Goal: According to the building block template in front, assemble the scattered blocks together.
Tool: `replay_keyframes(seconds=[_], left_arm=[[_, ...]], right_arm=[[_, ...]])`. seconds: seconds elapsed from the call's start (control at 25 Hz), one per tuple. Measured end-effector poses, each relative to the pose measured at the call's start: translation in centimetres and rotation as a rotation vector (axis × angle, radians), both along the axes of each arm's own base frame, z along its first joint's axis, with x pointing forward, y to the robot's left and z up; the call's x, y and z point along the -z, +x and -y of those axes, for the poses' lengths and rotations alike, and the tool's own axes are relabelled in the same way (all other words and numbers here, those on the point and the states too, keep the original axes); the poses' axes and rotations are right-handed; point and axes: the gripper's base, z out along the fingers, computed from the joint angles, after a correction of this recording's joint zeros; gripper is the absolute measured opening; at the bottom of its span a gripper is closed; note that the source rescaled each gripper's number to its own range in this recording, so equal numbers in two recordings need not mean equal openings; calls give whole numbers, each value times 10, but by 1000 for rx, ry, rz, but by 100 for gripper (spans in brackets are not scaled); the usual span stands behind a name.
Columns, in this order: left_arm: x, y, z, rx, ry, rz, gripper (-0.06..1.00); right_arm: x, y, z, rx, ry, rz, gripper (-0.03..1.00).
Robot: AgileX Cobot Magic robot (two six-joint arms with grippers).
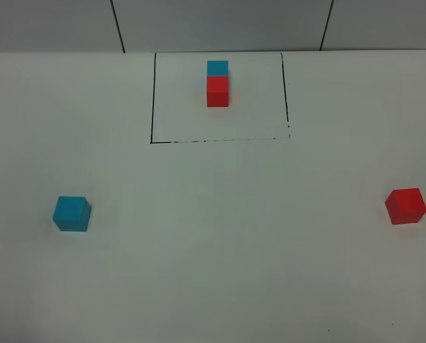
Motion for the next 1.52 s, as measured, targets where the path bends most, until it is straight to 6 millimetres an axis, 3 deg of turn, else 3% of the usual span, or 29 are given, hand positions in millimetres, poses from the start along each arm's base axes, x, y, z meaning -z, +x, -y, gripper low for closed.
replay_keyframes(seconds=[0.2,0.36,0.68,1.04,1.28,1.52], left_arm=[[-5,5,-3,-22,33,-25,81],[-13,22,-3,-26,27,-115,87],[-20,98,-3,-77,-24,-486,90],[15,189,7,-43,-115,-776,89],[38,224,20,17,-85,-836,89],[48,245,37,67,-59,-840,88]], right_arm=[[0,0,0,0,0,0,74],[0,0,0,0,0,0,74],[0,0,0,0,0,0,74],[0,0,0,0,0,0,74],[0,0,0,0,0,0,74],[0,0,0,0,0,0,74]])
